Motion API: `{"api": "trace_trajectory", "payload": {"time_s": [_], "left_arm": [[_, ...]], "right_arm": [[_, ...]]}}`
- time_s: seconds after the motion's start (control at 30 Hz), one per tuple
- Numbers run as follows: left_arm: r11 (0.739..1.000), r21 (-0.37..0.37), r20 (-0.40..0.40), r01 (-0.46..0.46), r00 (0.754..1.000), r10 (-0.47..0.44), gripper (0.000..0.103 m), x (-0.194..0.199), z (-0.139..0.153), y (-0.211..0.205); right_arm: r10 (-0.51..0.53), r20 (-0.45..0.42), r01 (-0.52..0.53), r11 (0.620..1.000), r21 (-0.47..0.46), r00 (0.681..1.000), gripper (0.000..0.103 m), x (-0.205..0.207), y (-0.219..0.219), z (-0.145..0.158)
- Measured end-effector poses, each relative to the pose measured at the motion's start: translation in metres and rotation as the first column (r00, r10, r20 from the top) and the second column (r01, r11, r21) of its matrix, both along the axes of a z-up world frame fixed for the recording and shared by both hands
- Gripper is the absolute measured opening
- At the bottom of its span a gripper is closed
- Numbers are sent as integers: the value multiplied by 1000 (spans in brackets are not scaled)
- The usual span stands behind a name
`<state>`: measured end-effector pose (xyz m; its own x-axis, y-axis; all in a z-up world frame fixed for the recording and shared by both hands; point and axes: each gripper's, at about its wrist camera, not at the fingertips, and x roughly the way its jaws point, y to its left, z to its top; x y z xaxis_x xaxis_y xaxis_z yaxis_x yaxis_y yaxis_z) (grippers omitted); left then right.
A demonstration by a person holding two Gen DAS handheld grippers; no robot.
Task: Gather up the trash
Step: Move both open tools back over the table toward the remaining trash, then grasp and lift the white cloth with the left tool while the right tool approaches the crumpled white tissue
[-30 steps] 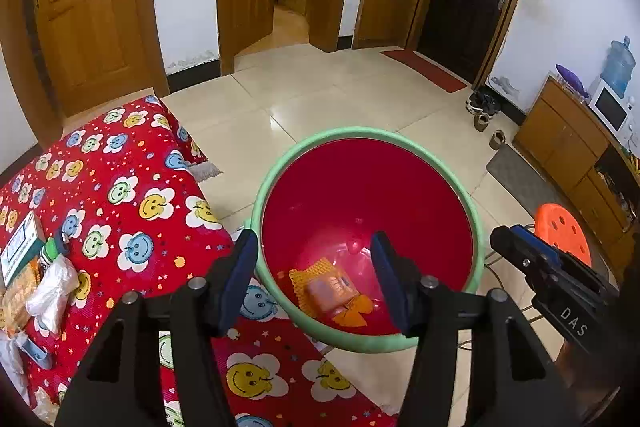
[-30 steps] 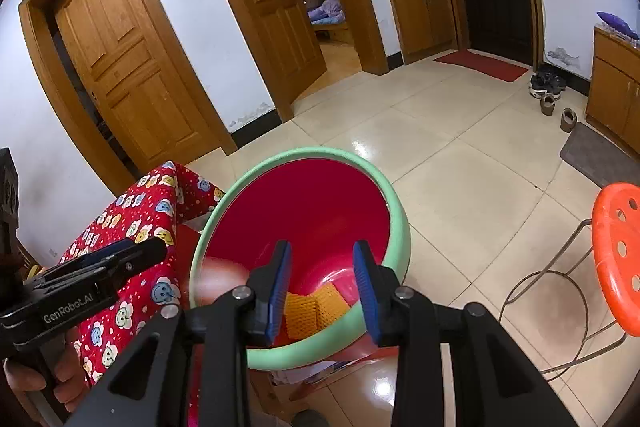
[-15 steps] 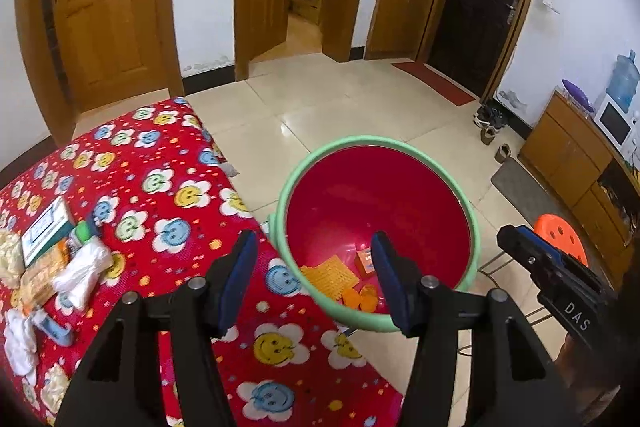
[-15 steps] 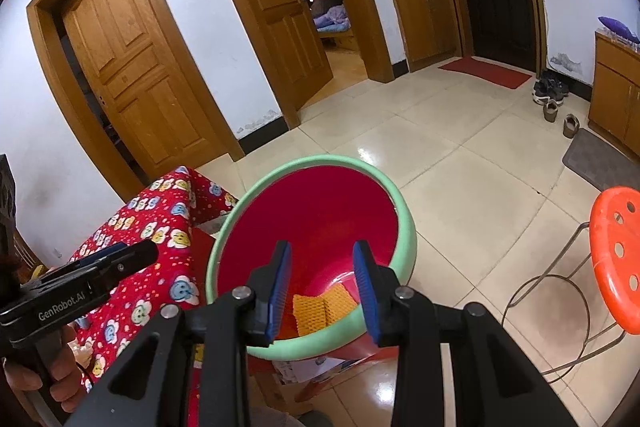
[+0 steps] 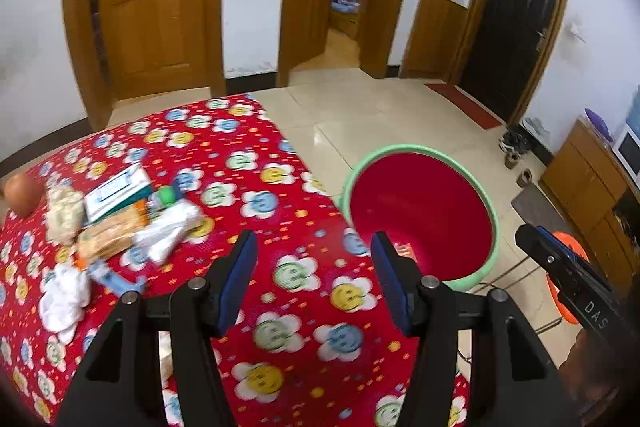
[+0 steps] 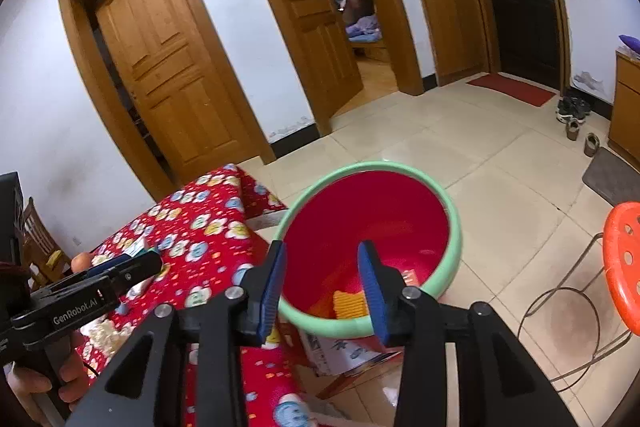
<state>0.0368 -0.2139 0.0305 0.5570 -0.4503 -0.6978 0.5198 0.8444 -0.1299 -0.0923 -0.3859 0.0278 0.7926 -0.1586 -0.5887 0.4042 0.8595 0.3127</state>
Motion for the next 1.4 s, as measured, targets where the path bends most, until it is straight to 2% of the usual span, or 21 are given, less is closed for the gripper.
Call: {"api": "trace_trajectory", "payload": {"time_s": [0.4, 0.67, 1.03, 1.4], "left_arm": [[991, -2, 16, -133, 991, 133, 59, -6, 5, 74], [973, -6, 31, -229, 973, 229, 59, -8, 5, 124], [931, 19, -8, -365, 931, 366, 59, 3, -18, 191], [905, 54, -47, -422, 904, 425, 59, 27, -43, 221]], "right_arm": [[88, 16, -88, 996, 7, 996, 44, 0, 49, 8], [149, 13, -149, 989, 6, 989, 44, 4, 78, 9], [244, -23, -244, 970, -2, 969, 44, 20, 122, 2], [287, -73, -288, 958, -2, 955, 46, 40, 149, -10]]}}
